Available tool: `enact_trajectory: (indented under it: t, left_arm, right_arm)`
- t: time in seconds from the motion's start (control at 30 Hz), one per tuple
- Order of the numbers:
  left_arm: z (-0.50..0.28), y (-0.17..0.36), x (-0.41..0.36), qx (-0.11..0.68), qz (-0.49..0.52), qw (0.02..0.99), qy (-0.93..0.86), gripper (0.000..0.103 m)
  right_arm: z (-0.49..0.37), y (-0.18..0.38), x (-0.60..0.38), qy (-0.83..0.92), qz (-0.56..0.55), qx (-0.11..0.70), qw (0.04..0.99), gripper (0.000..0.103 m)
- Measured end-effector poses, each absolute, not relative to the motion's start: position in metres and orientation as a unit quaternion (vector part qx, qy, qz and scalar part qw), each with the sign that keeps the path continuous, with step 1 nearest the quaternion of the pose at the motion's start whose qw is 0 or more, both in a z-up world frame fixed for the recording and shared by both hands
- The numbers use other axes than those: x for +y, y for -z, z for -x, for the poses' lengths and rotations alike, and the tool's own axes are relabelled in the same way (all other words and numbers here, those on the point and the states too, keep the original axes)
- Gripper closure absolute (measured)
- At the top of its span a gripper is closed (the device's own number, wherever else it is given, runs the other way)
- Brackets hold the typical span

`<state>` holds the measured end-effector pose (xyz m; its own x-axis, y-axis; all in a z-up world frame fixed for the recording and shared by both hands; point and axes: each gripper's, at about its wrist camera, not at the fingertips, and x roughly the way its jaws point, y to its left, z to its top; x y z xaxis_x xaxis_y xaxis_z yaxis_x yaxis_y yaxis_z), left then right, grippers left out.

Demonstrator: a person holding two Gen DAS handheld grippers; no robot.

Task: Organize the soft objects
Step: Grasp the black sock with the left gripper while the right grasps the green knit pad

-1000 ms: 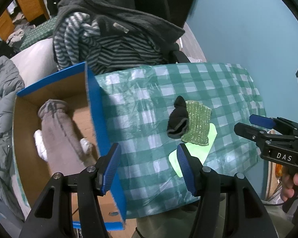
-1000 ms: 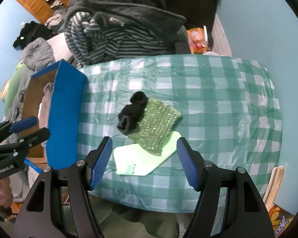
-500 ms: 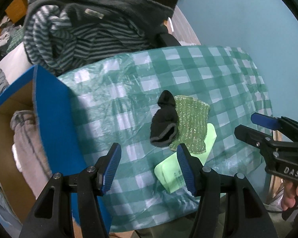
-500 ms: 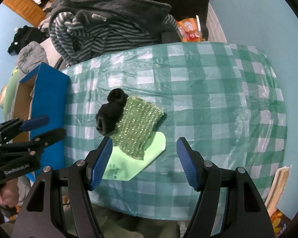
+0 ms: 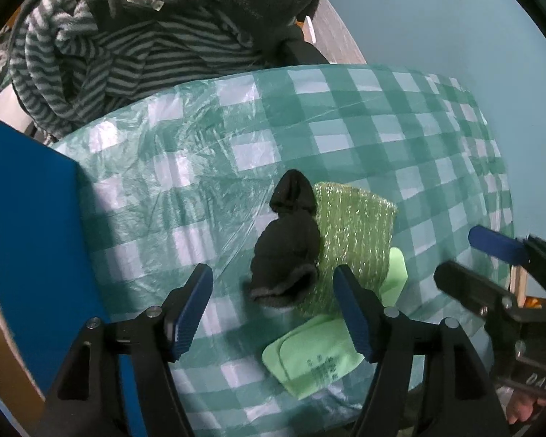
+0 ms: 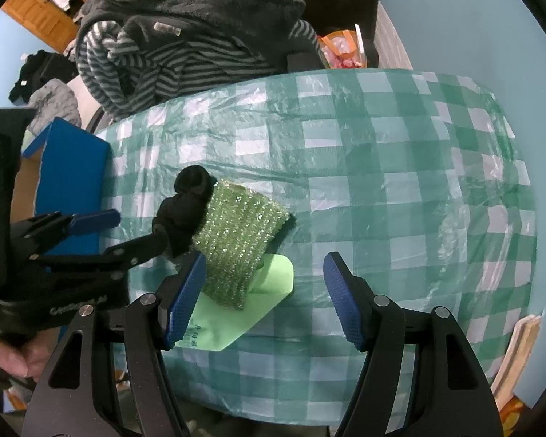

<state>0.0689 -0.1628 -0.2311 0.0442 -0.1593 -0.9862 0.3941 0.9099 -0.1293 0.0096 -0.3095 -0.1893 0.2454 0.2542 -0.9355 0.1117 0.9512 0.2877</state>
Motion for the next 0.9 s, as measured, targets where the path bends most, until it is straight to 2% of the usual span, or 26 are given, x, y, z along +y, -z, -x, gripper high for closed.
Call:
enact_trajectory:
  t: [0.33,0.4,0.43,0.47,0.9]
  left_arm:
    - [-0.078,0.251,-0.171,0.673,-0.087,0.706,0.202,0.033]
    - [-0.079,0.253,-0.169,0.676,-0.080,0.703,0.206,0.046]
    - [-0.080,0.255,-0.167,0.679,-0.074,0.700,0.209,0.058]
    - [-0.081,0.255,-0.165,0.682,-0.066,0.696,0.212,0.061]
    - [-0.073,0.242,-0.130,0.666,-0.063,0.718,0.191,0.063]
  right_arm:
    - [-0.019,0.201,-0.308,-0.046,-0.145,0.624,0.766,0.035]
    - [-0.022,0.203,-0.307,-0.047,-0.144,0.626,0.765,0.035]
    - [-0.022,0.203,-0.306,-0.048,-0.143,0.627,0.764,0.035]
    - [-0.024,0.204,-0.305,-0.049,-0.142,0.628,0.763,0.035]
    - [-0.042,0.225,-0.266,-0.084,-0.113,0.647,0.750,0.035]
